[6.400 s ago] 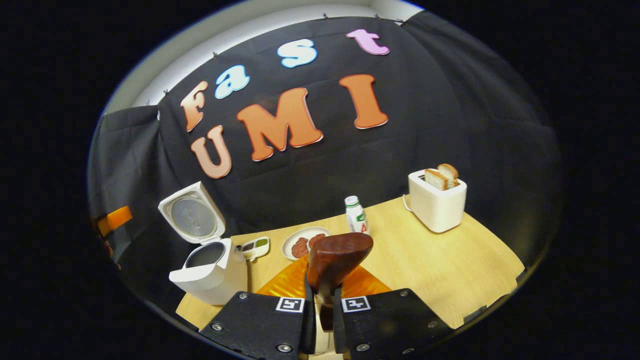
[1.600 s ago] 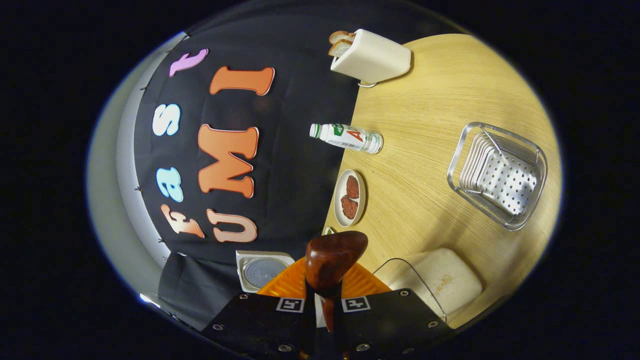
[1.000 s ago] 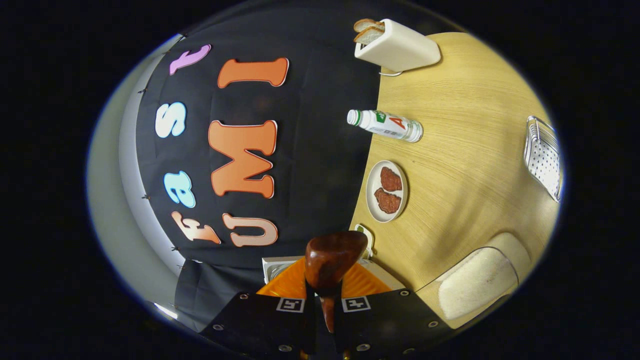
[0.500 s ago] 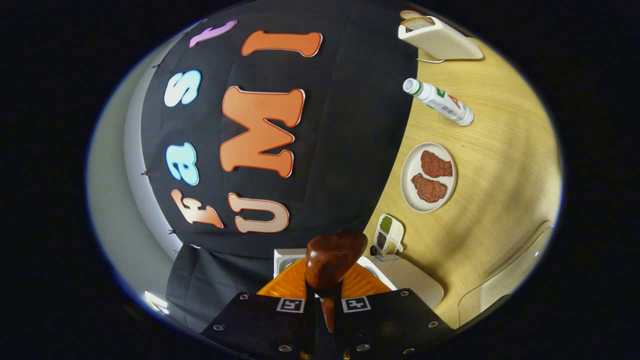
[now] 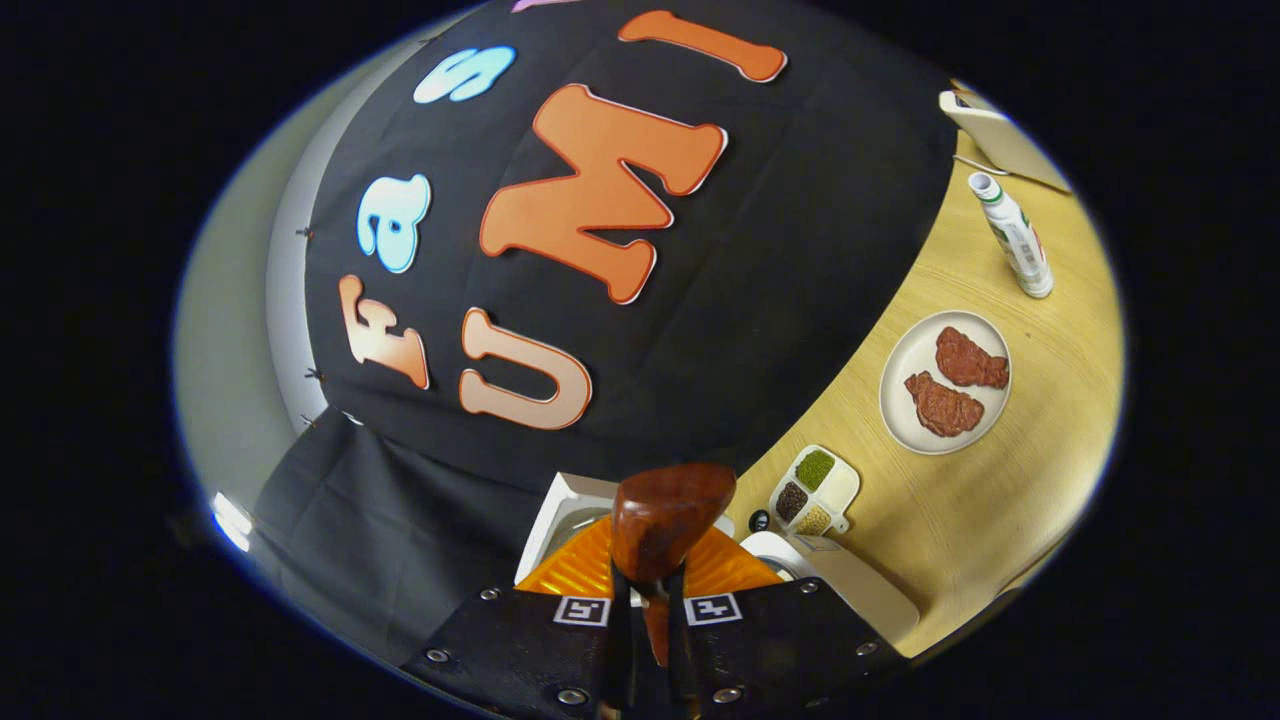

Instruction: Close the left gripper, press the button to open the rice cooker; take a wooden spoon from the chopstick holder with the right hand, scoop a spoonful of rice and pour it into the rice cooker, then put the wooden spoon back into the chopstick holder.

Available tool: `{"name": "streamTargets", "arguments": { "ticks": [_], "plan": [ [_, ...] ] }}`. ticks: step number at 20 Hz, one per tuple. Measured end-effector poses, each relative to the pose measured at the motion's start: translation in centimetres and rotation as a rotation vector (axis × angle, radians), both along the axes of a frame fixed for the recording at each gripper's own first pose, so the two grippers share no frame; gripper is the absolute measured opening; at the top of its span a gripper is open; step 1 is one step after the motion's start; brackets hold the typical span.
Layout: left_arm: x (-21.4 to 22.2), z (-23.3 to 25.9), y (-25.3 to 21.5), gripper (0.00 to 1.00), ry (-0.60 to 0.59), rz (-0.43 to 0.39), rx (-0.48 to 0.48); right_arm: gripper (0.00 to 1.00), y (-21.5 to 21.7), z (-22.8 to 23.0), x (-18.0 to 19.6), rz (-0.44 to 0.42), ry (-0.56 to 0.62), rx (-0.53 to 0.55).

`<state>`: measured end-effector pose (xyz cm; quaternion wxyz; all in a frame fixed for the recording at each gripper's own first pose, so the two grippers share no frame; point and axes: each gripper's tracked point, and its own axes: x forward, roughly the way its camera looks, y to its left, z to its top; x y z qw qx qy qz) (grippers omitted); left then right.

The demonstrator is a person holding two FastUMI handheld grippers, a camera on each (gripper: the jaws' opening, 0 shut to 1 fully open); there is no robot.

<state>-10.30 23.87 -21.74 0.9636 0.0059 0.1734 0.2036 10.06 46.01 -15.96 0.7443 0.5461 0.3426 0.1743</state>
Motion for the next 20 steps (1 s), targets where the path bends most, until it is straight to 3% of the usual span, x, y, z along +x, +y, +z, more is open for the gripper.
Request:
{"name": "streamTargets", "arguments": {
  "ticks": [9, 20],
  "plan": [
    [-1.5, -1.9, 3.3, 0.99, 0.034, 0.067, -0.029, 0.13, 8.4, -0.4, 1.8, 0.09, -0.209, -0.305],
    [-1.5, -2.0, 4.8, 1.0, 0.048, 0.084, -0.032, 0.12, 11.5, 1.3, 1.3, 0.17, -0.473, -0.514]
  ]
}}
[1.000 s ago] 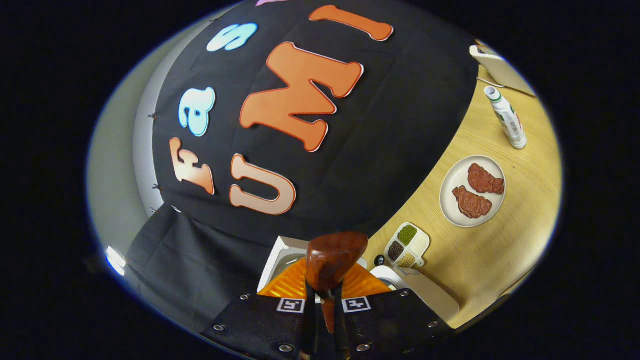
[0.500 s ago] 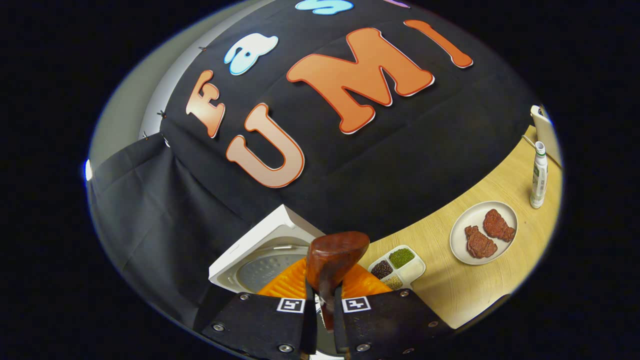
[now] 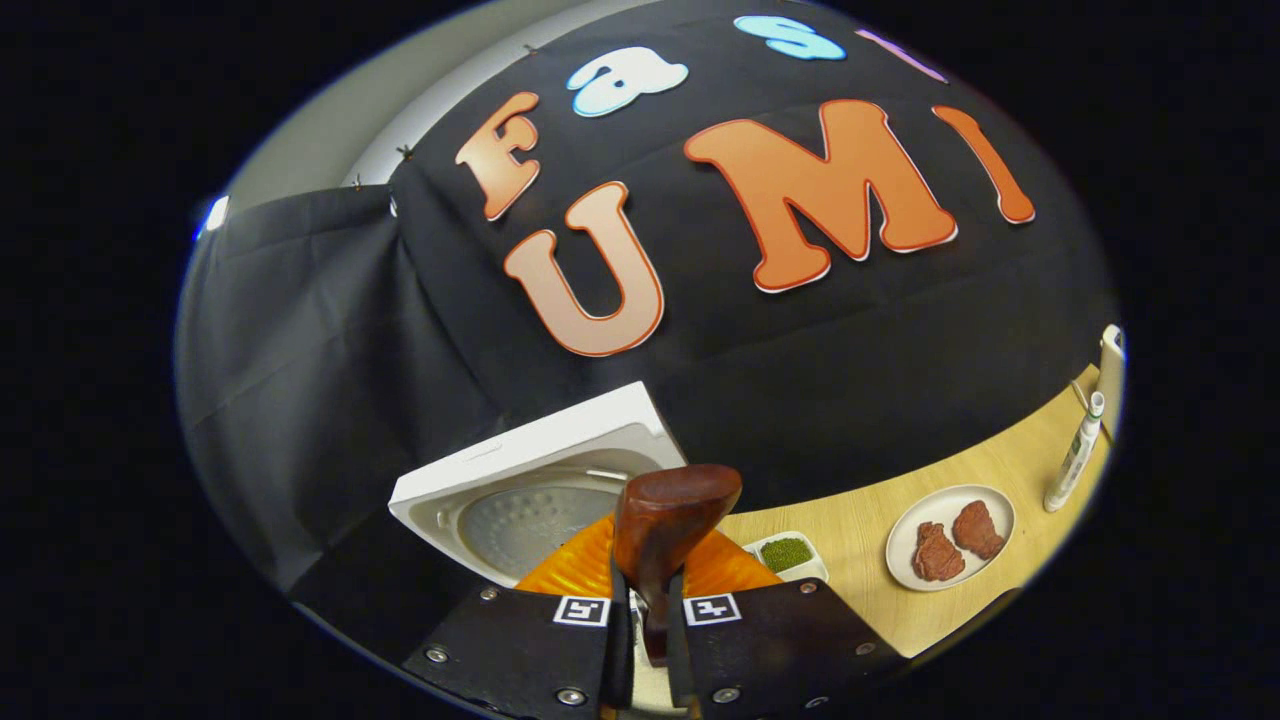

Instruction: Close the left gripper, press the button to open the rice cooker; take a wooden spoon from the chopstick holder with the right hand, scoop a spoonful of rice and pour it into the rice cooker, then put the wooden spoon back into the chopstick holder.

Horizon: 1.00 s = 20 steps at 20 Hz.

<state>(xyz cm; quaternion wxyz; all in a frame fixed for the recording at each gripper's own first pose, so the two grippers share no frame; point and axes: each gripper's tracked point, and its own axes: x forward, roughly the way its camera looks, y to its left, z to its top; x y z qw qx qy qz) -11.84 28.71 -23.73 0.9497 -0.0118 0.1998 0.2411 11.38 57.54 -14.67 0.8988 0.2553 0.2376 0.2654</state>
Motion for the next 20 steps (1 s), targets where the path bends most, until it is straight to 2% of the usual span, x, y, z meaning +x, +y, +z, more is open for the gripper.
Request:
{"name": "streamTargets", "arguments": {
  "ticks": [6, 13, 20],
  "plan": [
    [0.1, -0.3, -0.2, 0.99, 0.012, -0.02, 0.001, 0.12, 1.4, 2.3, -1.4, 0.07, -0.199, -0.109],
    [0.4, -0.4, -1.0, 0.99, 0.025, -0.044, 0.0, 0.13, 3.8, 4.1, -3.9, 0.191, -0.47, -0.245],
    [0.5, -0.1, -2.2, 0.99, 0.028, -0.061, 0.005, 0.13, 4.8, 4.5, -6.4, 0.274, -0.633, -0.326]
  ]
}}
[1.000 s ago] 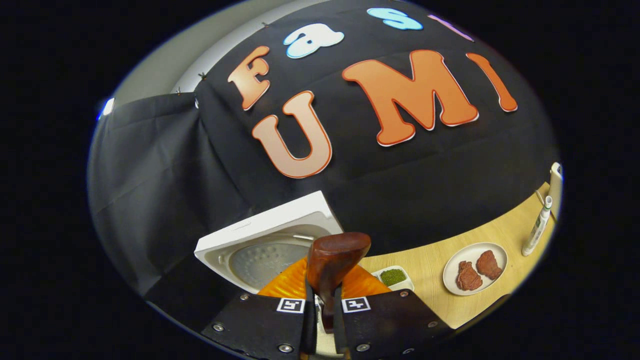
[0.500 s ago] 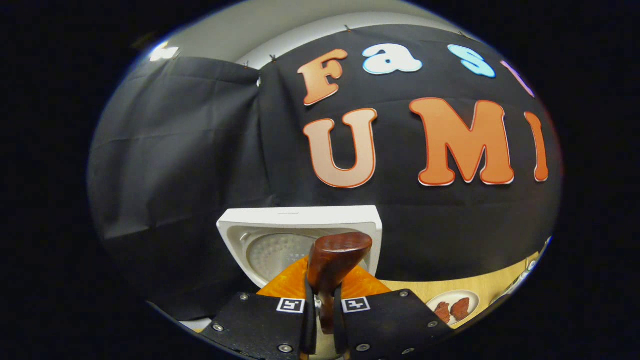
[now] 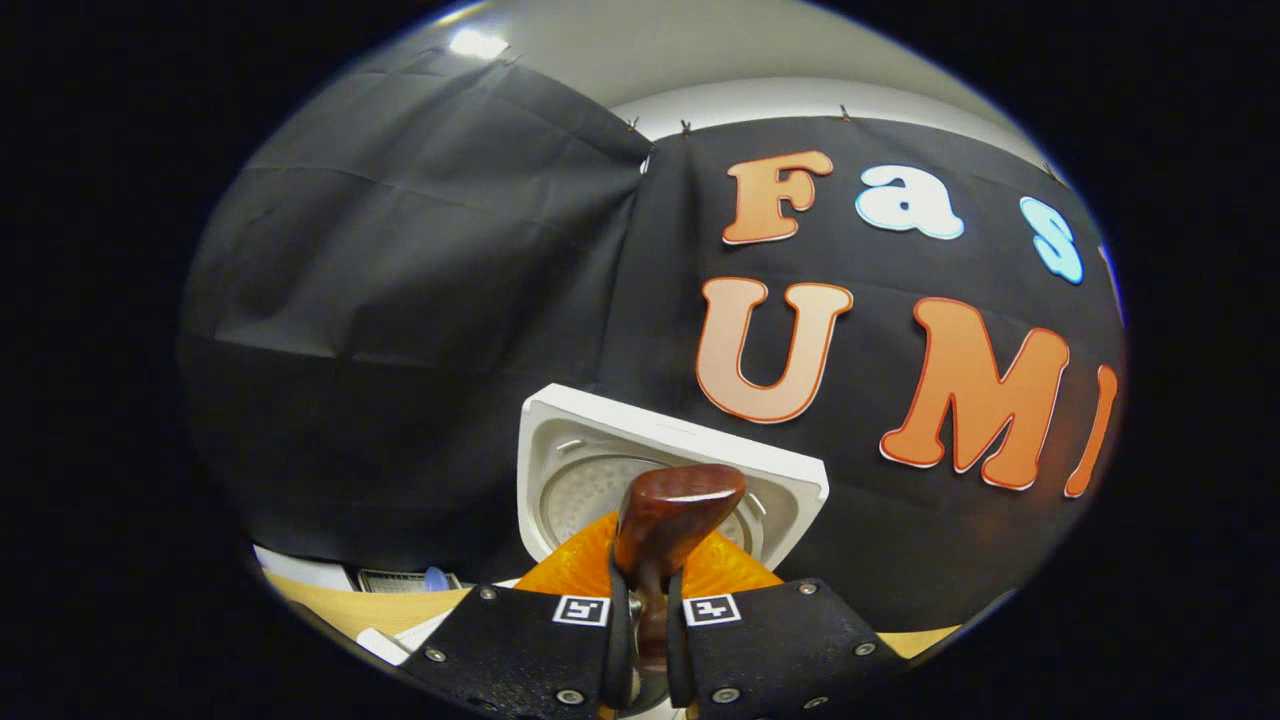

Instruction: Close the left gripper, press the button to open the rice cooker; take a wooden spoon from the chopstick holder with the right hand, scoop a spoonful of rice and pour it into the rice cooker, then put the wooden spoon back into the chopstick holder.

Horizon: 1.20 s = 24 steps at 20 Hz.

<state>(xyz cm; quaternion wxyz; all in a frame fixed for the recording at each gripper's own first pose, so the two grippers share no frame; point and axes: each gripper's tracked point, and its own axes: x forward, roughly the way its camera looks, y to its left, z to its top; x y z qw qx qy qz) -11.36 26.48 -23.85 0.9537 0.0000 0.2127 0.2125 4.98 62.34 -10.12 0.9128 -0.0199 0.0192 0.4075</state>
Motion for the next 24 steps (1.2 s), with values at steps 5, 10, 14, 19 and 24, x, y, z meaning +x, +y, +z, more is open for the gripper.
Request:
{"name": "streamTargets", "arguments": {
  "ticks": [5, 10, 14, 19, 24],
  "plan": [
    [0.3, 0.5, -1.2, 1.0, -0.008, -0.016, 0.011, 0.13, -2.0, 0.2, 0.5, 0.003, 0.151, 0.106],
    [0.9, 0.2, -3.4, 1.0, -0.003, -0.035, -0.01, 0.13, -7.3, 0.5, -0.2, -0.031, 0.298, 0.209],
    [1.5, 0.3, -6.4, 0.99, -0.002, -0.078, -0.004, 0.13, -11.5, 0.2, -0.8, -0.053, 0.362, 0.244],
    [2.4, 0.5, -10.5, 0.99, 0.006, -0.144, 0.006, 0.13, -18.8, -0.8, -1.5, -0.115, 0.446, 0.283],
    [2.8, 0.8, -14.3, 0.99, 0.011, -0.197, 0.014, 0.13, -26.3, -3.2, -2.4, -0.21, 0.506, 0.299]
  ]
}}
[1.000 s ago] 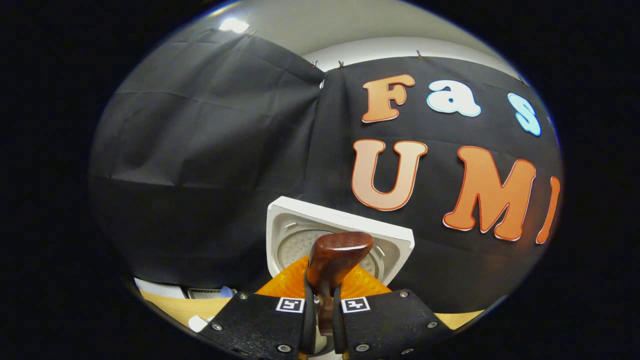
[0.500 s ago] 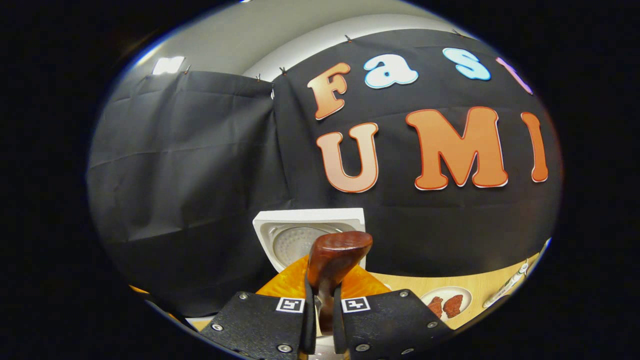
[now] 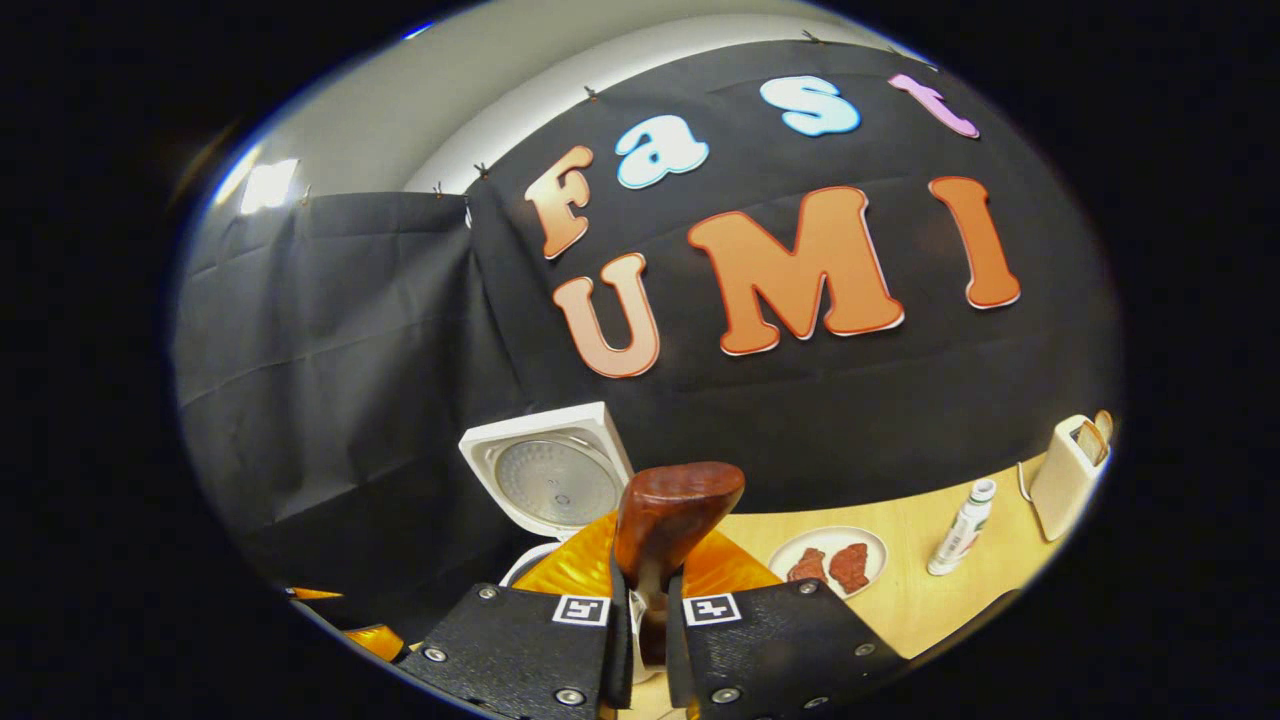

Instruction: Close the left gripper, press the button to open the rice cooker; take a wooden spoon from the chopstick holder with the right hand, scoop a spoonful of rice and pour it into the rice cooker, then put the wooden spoon back into the chopstick holder.

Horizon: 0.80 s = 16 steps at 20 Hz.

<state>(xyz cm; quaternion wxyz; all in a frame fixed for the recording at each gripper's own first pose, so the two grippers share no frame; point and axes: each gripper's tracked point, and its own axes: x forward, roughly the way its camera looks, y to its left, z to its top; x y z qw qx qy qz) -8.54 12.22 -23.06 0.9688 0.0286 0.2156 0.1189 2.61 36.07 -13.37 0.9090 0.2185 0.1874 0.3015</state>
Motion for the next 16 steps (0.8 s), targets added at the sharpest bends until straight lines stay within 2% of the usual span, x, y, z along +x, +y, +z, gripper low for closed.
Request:
{"name": "streamTargets", "arguments": {
  "ticks": [9, 16],
  "plan": [
    [1.3, -0.1, -5.4, 1.0, 0.006, -0.051, -0.019, 0.13, -14.6, -5.5, -2.4, -0.185, 0.146, -0.043],
    [2.3, 0.3, -8.8, 1.0, 0.01, -0.097, -0.023, 0.13, -24.1, -9.2, -4.0, -0.348, 0.255, -0.042]
  ]
}}
